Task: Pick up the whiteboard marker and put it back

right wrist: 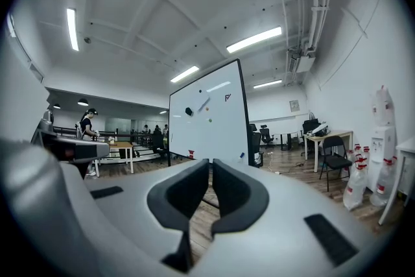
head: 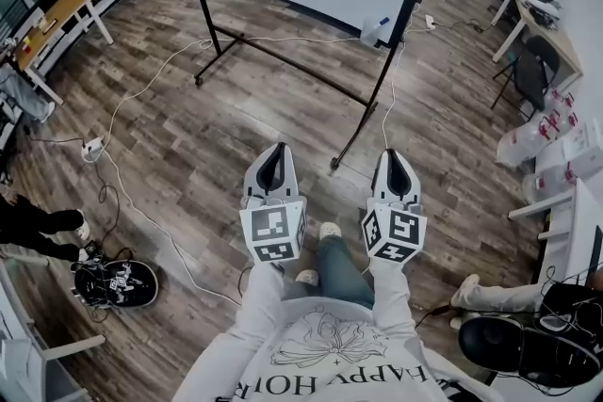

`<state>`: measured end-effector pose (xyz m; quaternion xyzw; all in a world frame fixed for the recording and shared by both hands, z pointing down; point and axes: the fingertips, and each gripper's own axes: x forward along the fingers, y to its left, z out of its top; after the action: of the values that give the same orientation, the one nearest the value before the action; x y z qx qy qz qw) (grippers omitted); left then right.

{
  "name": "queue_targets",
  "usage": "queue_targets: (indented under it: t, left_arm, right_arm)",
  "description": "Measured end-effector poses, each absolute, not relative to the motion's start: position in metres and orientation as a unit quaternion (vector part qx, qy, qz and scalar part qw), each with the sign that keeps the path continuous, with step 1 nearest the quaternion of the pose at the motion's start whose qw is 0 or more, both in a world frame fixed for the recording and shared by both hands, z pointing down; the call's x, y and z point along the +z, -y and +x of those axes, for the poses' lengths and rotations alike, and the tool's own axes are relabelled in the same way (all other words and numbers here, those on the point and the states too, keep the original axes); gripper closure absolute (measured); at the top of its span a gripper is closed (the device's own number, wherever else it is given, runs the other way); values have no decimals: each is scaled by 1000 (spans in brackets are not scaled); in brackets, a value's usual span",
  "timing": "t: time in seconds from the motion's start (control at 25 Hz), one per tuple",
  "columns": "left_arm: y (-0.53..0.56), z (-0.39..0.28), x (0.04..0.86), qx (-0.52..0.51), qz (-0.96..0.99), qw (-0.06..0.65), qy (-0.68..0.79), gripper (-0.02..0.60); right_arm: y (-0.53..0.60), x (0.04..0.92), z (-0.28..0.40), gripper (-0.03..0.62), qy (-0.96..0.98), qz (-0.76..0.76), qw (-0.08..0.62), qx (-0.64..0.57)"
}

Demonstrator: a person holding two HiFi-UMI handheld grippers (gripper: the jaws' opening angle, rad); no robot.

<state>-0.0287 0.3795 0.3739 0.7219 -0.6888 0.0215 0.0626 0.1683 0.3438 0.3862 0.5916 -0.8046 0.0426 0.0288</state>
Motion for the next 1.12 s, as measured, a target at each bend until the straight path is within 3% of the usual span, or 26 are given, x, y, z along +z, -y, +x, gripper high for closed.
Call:
queue_targets:
  t: [0.36,0.52,1.12]
  left_arm:
    - [-294,-32,384,24,719,62,692,575]
    - [-237,-36,382,24,712,58,699,575]
    - [-42,-35,365,21,696,51,716,575]
  right_arm:
    - [-250,394,165,585,805,591,22,45]
    - [-189,391,159,546,813,581,13,47]
    - [24,380,163,503,818,571,-3,64]
